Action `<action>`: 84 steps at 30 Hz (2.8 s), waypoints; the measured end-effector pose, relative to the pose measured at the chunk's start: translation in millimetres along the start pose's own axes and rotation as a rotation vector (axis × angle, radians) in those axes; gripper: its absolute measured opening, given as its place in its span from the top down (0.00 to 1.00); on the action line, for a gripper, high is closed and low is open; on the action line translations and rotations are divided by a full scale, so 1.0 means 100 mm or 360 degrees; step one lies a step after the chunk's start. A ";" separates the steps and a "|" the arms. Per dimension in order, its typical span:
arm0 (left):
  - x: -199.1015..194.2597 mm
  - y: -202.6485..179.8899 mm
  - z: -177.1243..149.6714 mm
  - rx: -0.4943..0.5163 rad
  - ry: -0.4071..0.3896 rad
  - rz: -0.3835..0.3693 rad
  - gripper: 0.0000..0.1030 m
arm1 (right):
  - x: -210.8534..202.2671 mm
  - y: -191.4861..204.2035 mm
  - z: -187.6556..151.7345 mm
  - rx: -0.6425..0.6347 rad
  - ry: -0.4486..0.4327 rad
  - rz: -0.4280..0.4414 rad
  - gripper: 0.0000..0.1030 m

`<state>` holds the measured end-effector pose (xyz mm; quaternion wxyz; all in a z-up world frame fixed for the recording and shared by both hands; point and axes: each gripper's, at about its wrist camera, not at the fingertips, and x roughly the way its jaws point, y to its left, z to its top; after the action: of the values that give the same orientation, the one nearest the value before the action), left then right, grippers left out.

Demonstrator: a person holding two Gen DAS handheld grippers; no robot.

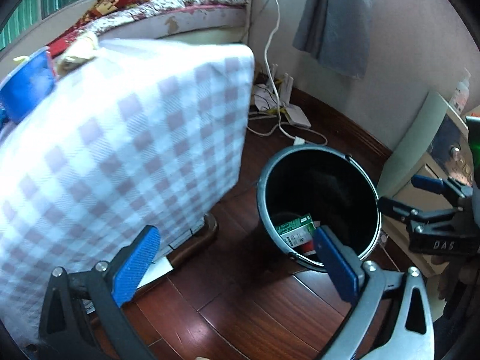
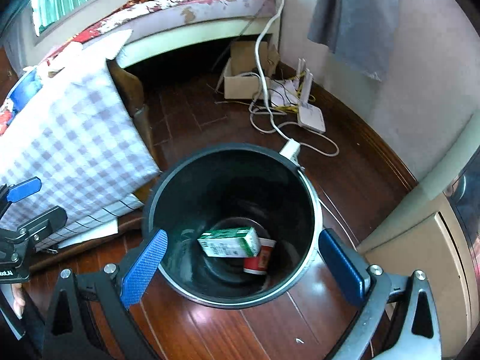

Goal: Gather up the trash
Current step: 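Carry both items over the black bin and open both tools to drop them, then move both tools back toward the bed, then grasp the blue cup with the right tool while the left tool grasps the clear plastic bag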

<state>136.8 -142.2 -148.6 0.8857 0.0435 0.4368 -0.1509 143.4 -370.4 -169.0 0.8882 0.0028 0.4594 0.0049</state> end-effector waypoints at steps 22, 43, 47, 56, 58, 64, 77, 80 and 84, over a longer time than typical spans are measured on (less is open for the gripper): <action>-0.78 0.89 0.05 -0.0257 -0.0252 0.0213 0.01 | -0.72 1.11 0.35 -0.0153 -0.0253 0.0205 0.01; -1.37 2.82 -0.24 -0.0728 -0.0405 0.0727 0.02 | -0.61 3.05 1.00 -0.0546 -0.0351 0.0483 0.01; -1.34 3.13 -0.14 -0.0793 -0.0420 0.0745 0.03 | -0.51 3.27 1.20 -0.0562 -0.0364 0.0478 0.01; -1.01 3.49 0.09 -0.0838 -0.0340 0.0696 0.09 | -0.13 3.46 1.52 -0.0522 -0.0266 0.0444 0.03; -0.95 3.52 0.12 -0.0836 -0.0316 0.0682 0.11 | -0.07 3.50 1.56 -0.0527 -0.0256 0.0443 0.03; -0.80 3.67 0.12 -0.0935 -0.0235 0.0609 0.22 | 0.07 3.58 1.66 -0.0536 -0.0232 0.0414 0.08; -0.95 3.63 0.00 -0.0901 -0.0316 0.0541 0.72 | 0.00 3.52 1.63 -0.0520 -0.0275 0.0481 0.26; -1.05 3.54 -0.01 -0.0860 -0.0355 0.0548 0.72 | -0.12 3.45 1.59 -0.0512 -0.0320 0.0500 0.26; -1.16 3.41 0.00 -0.0814 -0.0393 0.0542 0.72 | -0.25 3.36 1.53 -0.0513 -0.0350 0.0502 0.26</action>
<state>174.6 209.0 -76.3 0.9267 -0.1264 0.3364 0.1097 251.4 -35.1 -56.6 0.9101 -0.0667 0.3471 0.2163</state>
